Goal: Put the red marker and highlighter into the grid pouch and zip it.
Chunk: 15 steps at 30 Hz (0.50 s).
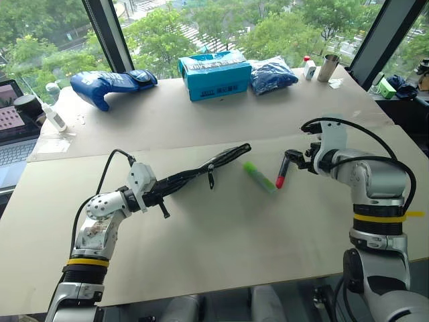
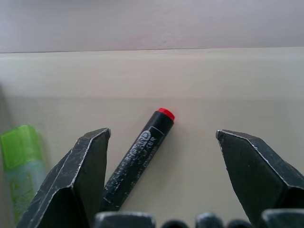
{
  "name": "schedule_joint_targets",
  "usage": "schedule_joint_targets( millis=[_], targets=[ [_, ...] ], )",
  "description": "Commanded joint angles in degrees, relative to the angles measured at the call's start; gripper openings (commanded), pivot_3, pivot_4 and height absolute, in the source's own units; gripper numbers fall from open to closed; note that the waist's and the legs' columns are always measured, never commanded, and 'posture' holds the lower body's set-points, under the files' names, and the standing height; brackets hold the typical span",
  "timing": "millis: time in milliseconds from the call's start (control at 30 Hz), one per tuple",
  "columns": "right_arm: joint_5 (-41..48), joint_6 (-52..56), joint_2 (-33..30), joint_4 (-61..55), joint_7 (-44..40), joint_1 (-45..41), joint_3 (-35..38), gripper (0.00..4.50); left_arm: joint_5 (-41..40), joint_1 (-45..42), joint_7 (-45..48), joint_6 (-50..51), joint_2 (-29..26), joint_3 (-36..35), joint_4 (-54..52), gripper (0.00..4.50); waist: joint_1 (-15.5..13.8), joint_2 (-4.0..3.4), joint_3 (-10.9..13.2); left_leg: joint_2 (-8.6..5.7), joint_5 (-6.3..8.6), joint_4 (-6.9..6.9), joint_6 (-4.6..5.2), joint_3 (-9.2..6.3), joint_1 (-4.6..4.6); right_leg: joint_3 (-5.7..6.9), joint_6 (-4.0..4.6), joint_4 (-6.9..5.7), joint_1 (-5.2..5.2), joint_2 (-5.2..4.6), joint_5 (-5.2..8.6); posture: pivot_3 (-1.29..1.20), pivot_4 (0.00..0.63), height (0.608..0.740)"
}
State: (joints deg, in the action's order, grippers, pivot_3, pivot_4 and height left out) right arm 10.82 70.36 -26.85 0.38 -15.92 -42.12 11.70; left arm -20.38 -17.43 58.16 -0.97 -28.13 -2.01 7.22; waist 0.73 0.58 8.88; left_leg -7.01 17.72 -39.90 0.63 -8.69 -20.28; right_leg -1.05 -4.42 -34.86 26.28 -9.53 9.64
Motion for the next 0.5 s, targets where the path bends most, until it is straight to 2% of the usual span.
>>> schedule_joint_targets(
  millis=[33,233,500],
  targets=[
    [0.14,1.78,2.28,-1.77,3.42,-0.11,3.1,3.96,-1.14,-0.34,0.41,0.47,-0.78,-0.9,-1.76,0.0,0.1,0.0,0.0,0.01,0.0,0.0,0.0,0.0,0.0,0.0,0.0,-0.01,0.0,0.01,0.0,0.0,0.15,0.74],
    [1.07,3.13,5.72,-3.04,4.62,0.88,2.9,3.96,-1.43,0.0,0.22,0.93,-0.96,-1.56,-2.15,0.0,0.43,0.0,0.0,0.04,0.0,0.01,0.0,0.02,0.01,0.0,0.01,-0.02,0.01,0.03,-0.01,0.0,0.15,0.74],
    [1.46,2.53,6.82,-3.69,4.86,0.48,0.05,3.96,-1.45,0.46,-0.01,0.98,-0.73,-1.72,-2.52,0.0,0.33,-0.01,0.0,0.02,0.0,0.0,0.0,0.01,0.01,0.0,0.0,-0.02,0.01,0.02,-0.01,0.0,0.15,0.74]
  ],
)
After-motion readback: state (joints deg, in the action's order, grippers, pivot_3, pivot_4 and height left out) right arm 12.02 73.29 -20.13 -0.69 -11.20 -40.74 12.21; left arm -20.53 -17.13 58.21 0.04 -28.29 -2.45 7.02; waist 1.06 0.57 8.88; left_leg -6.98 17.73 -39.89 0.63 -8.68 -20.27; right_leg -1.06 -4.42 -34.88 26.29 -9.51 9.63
